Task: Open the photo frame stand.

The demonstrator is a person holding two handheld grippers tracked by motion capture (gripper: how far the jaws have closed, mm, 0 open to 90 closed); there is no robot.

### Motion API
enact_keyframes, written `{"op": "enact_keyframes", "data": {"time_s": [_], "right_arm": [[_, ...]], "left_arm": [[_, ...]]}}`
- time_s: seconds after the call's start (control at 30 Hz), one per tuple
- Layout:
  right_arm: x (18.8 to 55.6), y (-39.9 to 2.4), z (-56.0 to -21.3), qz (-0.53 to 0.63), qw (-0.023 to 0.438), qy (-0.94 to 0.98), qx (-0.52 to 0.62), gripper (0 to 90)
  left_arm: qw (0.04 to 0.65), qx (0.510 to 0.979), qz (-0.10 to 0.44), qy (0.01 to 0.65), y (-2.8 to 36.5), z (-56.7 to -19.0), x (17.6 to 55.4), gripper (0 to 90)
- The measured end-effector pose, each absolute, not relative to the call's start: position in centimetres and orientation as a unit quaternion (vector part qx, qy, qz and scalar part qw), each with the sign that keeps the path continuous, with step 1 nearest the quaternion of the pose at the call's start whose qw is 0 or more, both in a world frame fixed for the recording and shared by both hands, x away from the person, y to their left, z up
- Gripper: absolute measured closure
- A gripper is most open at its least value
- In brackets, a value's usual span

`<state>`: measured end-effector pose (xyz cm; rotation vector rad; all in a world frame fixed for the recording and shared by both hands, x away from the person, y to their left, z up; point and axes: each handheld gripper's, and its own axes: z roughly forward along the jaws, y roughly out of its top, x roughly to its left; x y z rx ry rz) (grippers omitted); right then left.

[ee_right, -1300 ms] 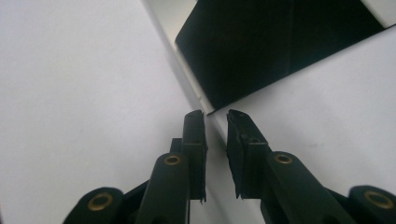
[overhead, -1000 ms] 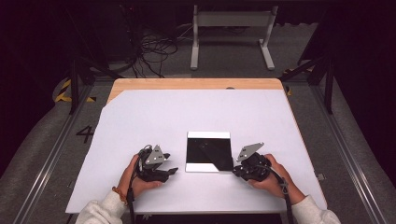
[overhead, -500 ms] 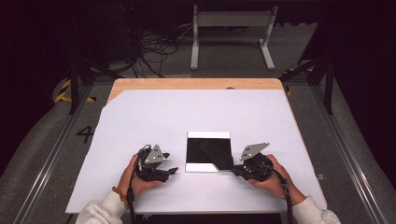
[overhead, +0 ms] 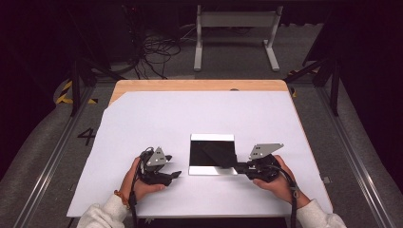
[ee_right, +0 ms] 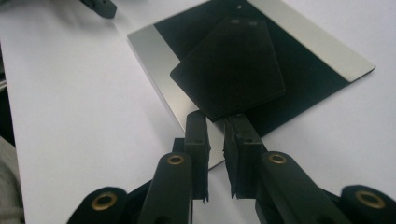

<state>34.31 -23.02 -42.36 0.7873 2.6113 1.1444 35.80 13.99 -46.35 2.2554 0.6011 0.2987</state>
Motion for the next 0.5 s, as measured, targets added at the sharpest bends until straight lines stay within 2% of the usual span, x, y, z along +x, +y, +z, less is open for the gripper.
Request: {"op": "enact_keyframes", "data": {"time_s": [0.37,0.5], "right_arm": [[34.41,-22.55,-41.85,0.411,0.091,0.868,0.263,77.6],[34.39,-22.28,-41.65,0.418,0.094,0.866,0.259,72.8]], "left_arm": [[0.379,0.887,0.118,0.235,13.88,-46.37,35.70,31.9],[0.376,0.888,0.120,0.236,13.84,-46.40,35.72,31.7]]}}
